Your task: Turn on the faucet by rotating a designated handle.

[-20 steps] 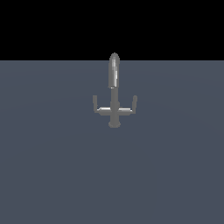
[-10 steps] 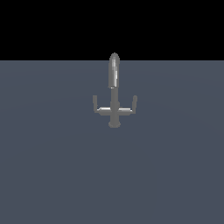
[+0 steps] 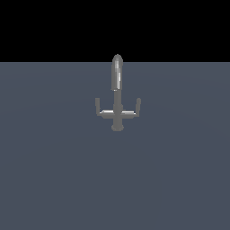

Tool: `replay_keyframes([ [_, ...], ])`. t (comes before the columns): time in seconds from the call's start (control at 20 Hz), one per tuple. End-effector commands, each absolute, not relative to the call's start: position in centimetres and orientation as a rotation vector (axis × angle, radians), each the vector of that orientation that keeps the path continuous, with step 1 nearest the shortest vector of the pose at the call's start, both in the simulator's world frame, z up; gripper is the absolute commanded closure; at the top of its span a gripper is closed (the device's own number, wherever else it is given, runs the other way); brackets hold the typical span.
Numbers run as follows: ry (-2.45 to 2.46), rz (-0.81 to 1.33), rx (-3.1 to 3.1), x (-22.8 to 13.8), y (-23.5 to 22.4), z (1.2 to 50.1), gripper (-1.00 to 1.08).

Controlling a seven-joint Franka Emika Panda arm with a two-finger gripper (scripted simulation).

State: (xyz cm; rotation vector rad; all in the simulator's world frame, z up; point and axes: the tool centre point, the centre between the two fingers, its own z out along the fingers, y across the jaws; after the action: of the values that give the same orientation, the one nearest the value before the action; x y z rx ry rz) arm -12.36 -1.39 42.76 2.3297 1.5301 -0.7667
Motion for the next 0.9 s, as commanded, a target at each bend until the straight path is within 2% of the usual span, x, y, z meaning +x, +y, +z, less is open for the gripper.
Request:
replay_keyframes([
  [0.0, 1.611, -0.819, 2.254, -11.4, -1.4, 42.3, 1.08],
  [0.85, 2.08, -1.176, 1.696, -5.4, -0.8, 38.6, 1.08],
])
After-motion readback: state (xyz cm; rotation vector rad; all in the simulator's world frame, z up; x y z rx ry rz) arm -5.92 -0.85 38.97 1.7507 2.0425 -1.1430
